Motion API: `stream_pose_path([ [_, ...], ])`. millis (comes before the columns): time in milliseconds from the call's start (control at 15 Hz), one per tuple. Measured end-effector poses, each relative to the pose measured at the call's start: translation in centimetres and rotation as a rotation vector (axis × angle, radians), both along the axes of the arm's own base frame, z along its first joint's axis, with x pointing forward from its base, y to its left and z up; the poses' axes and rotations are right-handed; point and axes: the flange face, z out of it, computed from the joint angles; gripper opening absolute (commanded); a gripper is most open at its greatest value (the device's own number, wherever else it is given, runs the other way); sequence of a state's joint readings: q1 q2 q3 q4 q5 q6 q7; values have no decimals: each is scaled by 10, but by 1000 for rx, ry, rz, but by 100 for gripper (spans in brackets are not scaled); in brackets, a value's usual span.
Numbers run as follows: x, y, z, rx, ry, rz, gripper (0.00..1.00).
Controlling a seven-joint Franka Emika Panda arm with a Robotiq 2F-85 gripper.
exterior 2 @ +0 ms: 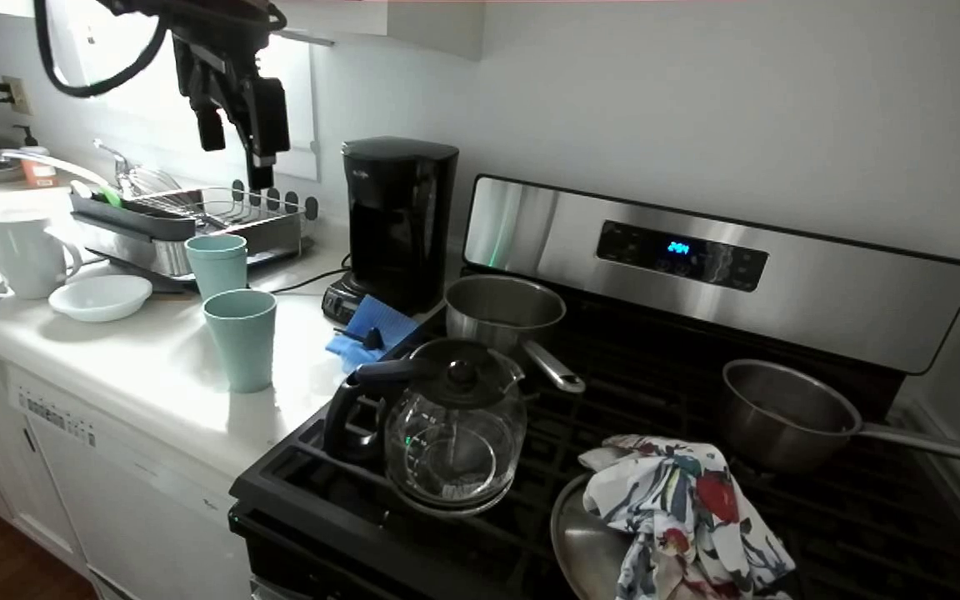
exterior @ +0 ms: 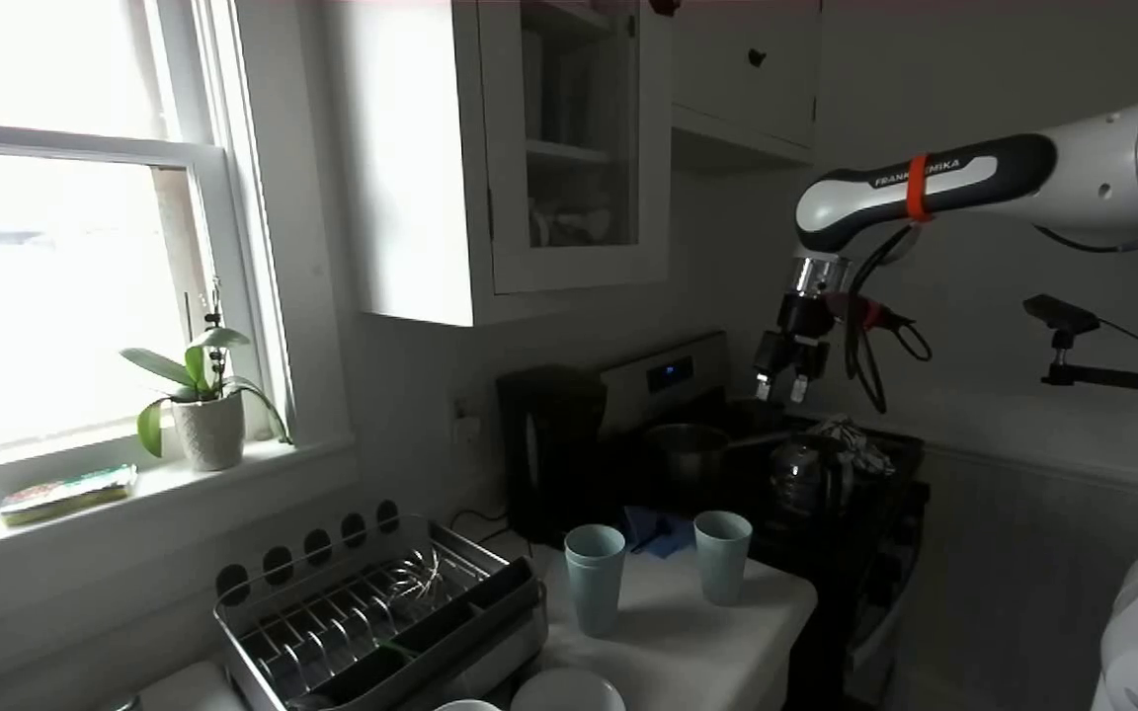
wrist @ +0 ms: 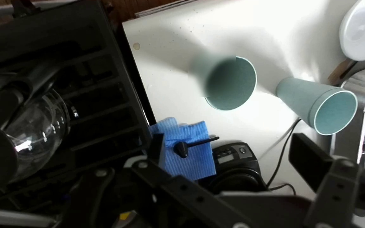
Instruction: Open the glass cabinet door, pick up one blue cup and place it on the bottom shelf of the cabinet door
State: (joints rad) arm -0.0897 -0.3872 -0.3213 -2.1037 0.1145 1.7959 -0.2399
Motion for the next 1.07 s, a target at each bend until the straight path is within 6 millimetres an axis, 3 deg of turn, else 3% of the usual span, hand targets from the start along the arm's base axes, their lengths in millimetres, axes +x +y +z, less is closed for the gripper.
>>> stream_pose_path([
  [600, 18, 8, 45, 4, -280, 383, 100],
  [1067, 37, 16, 91, -13, -426, 537, 100],
])
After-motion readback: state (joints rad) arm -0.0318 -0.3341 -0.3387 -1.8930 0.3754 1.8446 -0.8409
